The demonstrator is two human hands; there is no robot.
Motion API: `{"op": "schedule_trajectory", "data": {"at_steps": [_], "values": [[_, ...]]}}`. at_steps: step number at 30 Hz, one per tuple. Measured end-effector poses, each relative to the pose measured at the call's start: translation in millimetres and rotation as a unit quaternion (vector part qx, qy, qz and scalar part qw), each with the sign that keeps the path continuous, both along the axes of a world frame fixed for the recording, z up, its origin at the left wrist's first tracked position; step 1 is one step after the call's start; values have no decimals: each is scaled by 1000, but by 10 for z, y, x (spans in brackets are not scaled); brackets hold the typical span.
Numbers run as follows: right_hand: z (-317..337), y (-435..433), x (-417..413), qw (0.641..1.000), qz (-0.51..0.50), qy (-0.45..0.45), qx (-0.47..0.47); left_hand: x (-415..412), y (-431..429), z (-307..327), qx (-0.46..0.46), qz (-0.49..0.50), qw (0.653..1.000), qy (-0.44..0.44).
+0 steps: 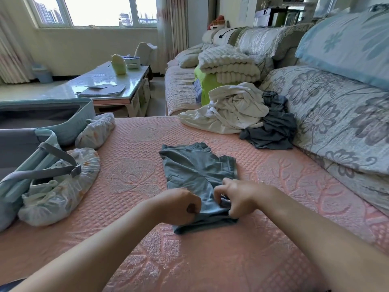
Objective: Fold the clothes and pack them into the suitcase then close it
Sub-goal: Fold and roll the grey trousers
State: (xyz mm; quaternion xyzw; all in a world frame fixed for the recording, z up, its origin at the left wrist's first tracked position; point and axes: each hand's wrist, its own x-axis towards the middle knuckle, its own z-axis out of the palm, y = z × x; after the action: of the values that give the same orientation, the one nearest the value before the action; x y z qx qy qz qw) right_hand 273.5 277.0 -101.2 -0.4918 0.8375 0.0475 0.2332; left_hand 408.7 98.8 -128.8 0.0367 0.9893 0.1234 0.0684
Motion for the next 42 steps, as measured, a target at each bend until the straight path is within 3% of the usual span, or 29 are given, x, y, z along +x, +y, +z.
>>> {"op": "schedule_trajectory", "data": {"at_steps": [5,9,12,15,19,21,24,26,27,28,29,31,34,37,42], "values": [[40,49,-32,995,-40,36,-84,3,43,119,32,24,997,-73],[82,6,80,999,-34,-7,9,-3,71,159,27,-5,987,-156],[82,-41,175,1000,-2,20,10,18,33,142,-55,-15,992,-114],[20,-86,257,990,72,116,23,80,-54,41,-169,-43,983,-64],[-89,-186,322,981,105,158,-40,115,-123,-31,-35,-24,999,18],[-39,-225,343,987,86,123,-62,132,-173,107,-14,19,999,-26],[45,-277,384,999,23,-34,-15,171,-218,267,1,30,976,-214],[82,-320,394,991,-9,-131,8,208,-212,297,121,50,934,-332],[101,-355,374,985,-31,-167,-13,207,-223,283,199,72,915,-344],[113,-406,332,979,-57,-190,-50,172,-259,257,255,98,912,-307],[123,-469,278,975,-78,-183,-95,107,-327,226,260,115,931,-227],[113,-622,140,978,-89,-80,-172,-46,-489,170,197,160,967,-38],[6,-857,-59,964,-118,18,-239,-241,-759,61,84,245,954,151],[-144,-1065,-243,956,-127,46,-260,-412,-951,2,-10,251,951,182],[-383,-1321,-478,963,-105,170,-179,-785,-1249,-110,-25,238,956,172]]}}
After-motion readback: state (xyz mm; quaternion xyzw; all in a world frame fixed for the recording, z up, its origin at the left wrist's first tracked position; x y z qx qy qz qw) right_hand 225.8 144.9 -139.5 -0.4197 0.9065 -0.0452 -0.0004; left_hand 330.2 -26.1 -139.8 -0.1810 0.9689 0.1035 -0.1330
